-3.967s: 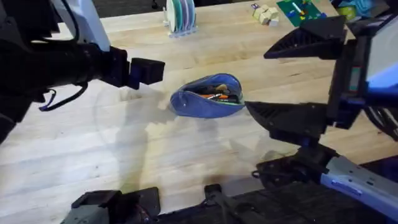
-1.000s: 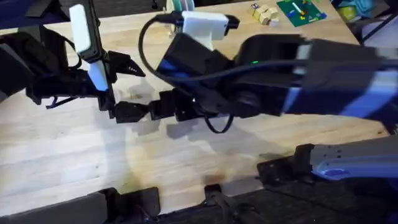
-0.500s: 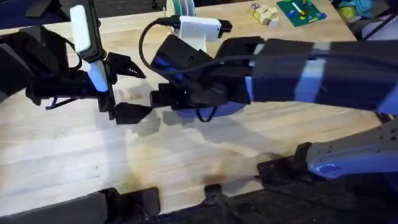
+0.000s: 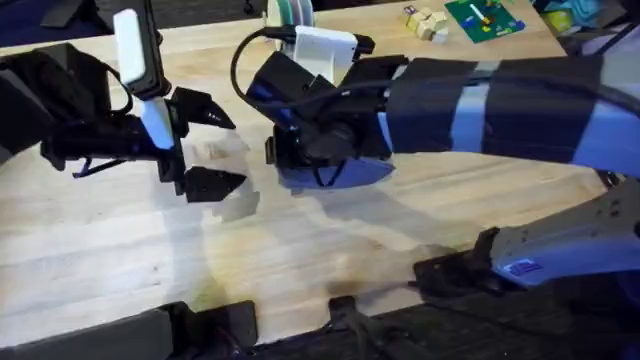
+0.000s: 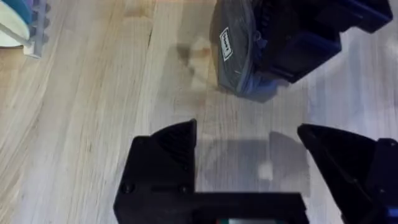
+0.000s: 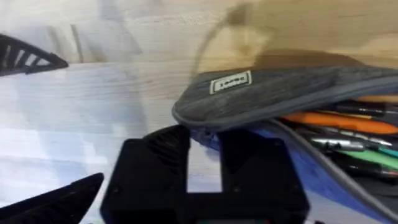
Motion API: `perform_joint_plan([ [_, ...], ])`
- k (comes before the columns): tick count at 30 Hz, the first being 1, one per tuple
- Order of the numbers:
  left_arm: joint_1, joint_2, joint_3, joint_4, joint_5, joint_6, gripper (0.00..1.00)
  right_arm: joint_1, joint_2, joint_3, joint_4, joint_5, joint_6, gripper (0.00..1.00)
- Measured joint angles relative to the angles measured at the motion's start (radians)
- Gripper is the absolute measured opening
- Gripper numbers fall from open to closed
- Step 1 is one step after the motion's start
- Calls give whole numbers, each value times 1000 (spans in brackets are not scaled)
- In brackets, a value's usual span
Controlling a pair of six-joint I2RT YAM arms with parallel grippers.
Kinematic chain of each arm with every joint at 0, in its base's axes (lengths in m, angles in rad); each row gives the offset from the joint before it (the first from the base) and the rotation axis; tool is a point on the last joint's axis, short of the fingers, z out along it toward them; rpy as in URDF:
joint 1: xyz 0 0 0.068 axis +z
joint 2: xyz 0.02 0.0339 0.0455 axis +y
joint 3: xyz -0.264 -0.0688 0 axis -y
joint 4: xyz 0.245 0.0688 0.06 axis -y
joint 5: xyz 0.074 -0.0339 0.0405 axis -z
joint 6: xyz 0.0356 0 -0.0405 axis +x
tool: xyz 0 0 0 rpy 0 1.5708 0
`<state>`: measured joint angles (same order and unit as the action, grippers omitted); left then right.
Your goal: Unzip the bag, pick up the pens from the table one at a time and place them inside, then zip the bag closed.
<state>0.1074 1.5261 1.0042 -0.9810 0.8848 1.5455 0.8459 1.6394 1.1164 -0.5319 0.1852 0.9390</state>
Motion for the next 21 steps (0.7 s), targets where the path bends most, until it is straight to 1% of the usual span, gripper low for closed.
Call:
perform_joint_plan([
  [2,0,0,0,-1,0,0,992,0,0,1,4,-3,0,198],
  [6,0,0,0,-7,-3,0,993,0,0,3,2,-6,0,49],
  [12,0,0,0,-16,-7,0,993,0,0,5,0,-6,-6,33],
  [17,0,0,0,-18,-10,0,993,0,-9,5,-4,-22,-76,30],
  [21,0,0,0,-12,-10,0,993,-2,-53,5,-21,-58,-117,31],
])
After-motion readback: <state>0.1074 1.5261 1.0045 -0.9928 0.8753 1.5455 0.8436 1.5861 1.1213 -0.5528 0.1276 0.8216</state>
